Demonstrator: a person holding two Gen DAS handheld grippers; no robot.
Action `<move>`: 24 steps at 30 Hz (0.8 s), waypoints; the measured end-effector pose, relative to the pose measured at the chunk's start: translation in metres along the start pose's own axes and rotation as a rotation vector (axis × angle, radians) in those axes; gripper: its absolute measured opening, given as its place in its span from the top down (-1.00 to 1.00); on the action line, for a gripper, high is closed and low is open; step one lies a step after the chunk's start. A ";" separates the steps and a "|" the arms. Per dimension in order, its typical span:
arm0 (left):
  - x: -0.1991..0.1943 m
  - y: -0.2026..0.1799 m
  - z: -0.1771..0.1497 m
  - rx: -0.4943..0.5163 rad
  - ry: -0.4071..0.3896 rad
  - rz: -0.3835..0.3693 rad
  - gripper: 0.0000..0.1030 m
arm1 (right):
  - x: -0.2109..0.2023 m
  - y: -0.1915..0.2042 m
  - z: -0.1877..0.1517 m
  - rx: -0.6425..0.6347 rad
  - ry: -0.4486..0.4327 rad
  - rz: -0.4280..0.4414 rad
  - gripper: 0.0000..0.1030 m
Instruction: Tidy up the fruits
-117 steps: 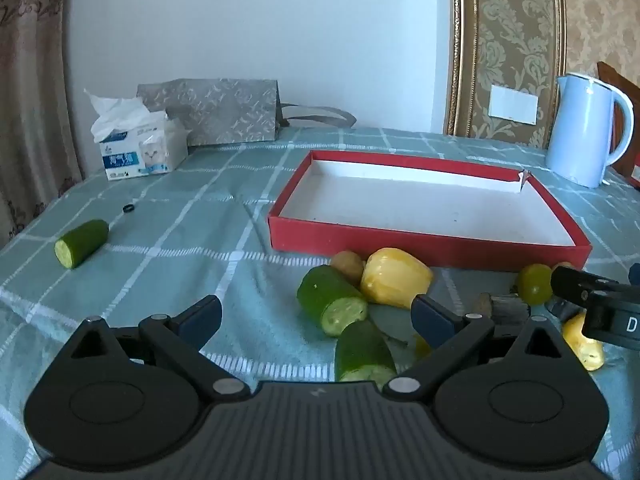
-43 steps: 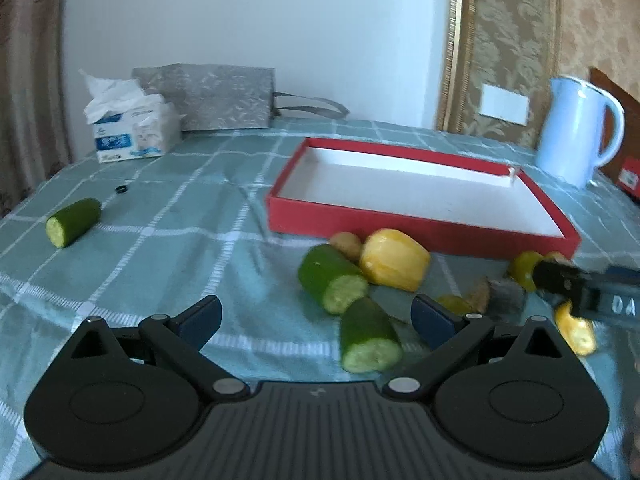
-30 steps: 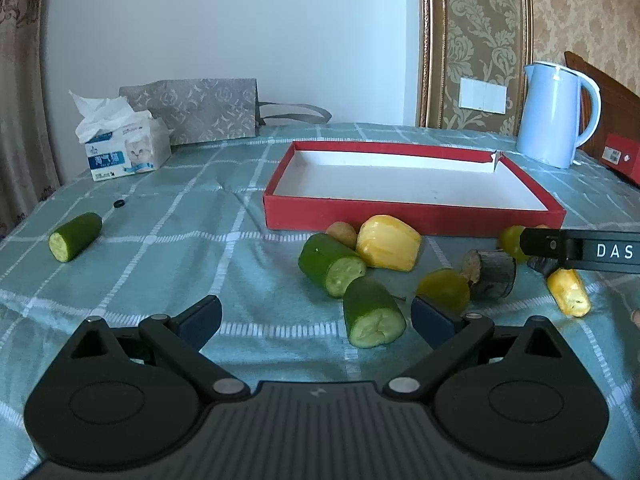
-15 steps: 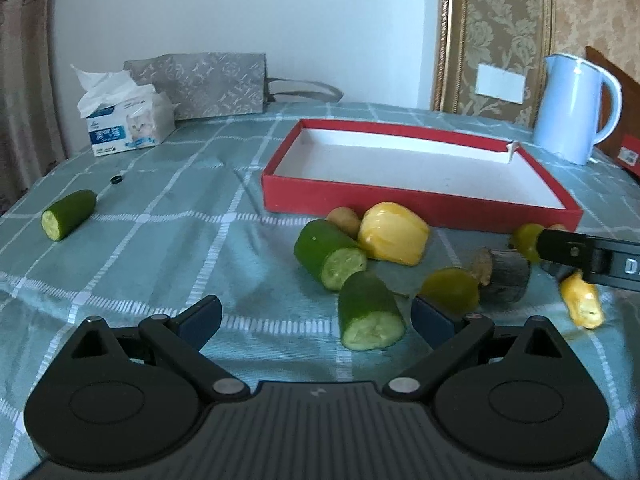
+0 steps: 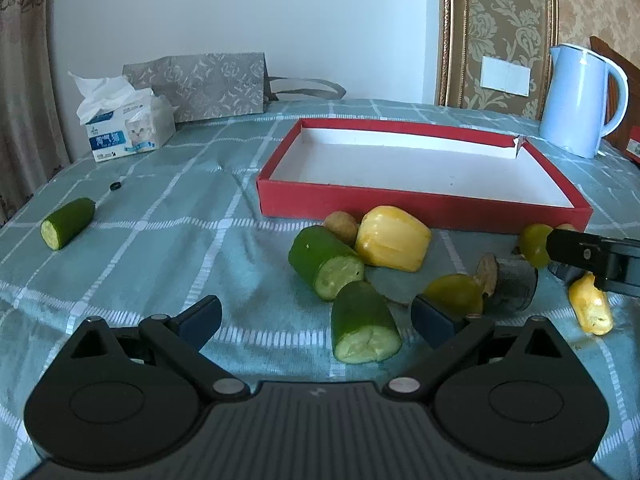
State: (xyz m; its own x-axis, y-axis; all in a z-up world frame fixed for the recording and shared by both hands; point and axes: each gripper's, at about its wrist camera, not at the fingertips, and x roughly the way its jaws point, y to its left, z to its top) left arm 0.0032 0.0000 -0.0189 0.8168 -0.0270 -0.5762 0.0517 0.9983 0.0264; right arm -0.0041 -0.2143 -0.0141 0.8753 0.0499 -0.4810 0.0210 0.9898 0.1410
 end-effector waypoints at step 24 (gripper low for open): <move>0.000 -0.003 -0.004 0.034 -0.003 -0.048 -0.08 | -0.001 -0.007 0.002 0.034 -0.001 0.005 -1.00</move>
State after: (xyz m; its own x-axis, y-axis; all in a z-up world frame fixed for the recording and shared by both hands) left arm 0.0007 -0.0027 -0.0217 0.8146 -0.0755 -0.5751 0.1109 0.9935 0.0266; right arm -0.0040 -0.2220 -0.0128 0.8761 0.0551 -0.4790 0.0325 0.9844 0.1726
